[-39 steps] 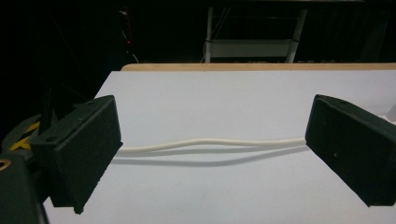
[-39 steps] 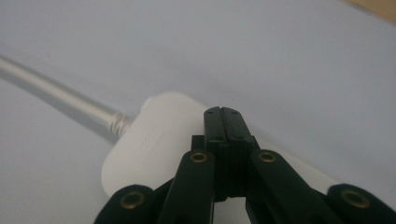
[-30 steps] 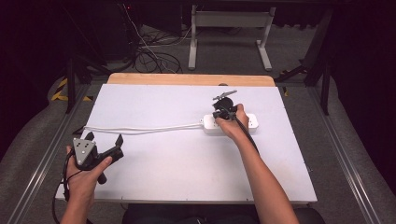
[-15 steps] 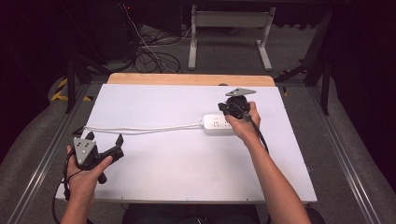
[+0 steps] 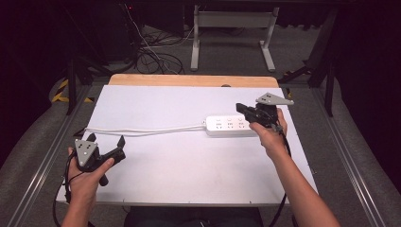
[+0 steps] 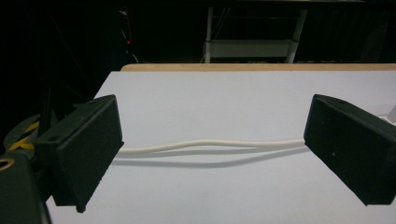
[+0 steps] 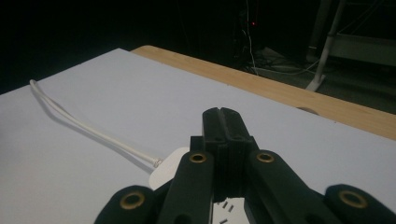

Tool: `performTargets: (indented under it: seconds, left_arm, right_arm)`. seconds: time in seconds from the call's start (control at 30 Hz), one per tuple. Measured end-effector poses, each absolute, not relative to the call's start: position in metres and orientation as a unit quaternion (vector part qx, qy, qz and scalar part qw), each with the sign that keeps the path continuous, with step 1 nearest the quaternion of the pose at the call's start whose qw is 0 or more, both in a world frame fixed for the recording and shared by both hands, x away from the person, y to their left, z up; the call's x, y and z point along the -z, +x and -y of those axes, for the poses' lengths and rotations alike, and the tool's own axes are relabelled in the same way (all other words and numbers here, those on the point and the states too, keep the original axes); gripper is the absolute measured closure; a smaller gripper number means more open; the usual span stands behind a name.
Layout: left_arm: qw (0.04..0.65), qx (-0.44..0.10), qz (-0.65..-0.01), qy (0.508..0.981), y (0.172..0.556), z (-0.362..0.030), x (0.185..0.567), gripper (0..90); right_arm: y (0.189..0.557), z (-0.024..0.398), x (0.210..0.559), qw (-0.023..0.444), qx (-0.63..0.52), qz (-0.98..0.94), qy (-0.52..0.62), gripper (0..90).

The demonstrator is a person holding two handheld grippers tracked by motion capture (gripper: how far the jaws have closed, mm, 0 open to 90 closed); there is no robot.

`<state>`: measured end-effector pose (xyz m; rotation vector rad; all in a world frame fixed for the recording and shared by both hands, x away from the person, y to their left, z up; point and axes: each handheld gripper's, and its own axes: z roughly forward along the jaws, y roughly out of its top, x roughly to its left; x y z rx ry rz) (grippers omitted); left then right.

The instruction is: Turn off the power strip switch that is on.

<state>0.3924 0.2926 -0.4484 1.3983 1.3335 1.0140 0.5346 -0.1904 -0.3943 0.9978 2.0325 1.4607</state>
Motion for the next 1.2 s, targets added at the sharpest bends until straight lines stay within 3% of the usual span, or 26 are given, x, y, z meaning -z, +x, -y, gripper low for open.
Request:
performTargets:
  seconds: [0.47,0.7,1.2]
  left_arm:
    - [0.464,-0.415,-0.542,0.564,0.392,-0.293,0.448,6.1]
    - [0.464,-0.415,-0.539,0.568,0.394,-0.29,0.448,6.2]
    - [0.467,-0.412,-0.537,0.569,0.396,-0.288,0.448,6.1]
  right_arm:
    - [0.49,0.237,0.424,0.263,-0.599,-0.681,0.33,90.0]
    - [0.472,0.252,0.434,0.257,-0.631,-0.648,0.339,90.0]
    - [0.466,0.257,0.437,0.269,-0.642,-0.641,0.324,90.0]
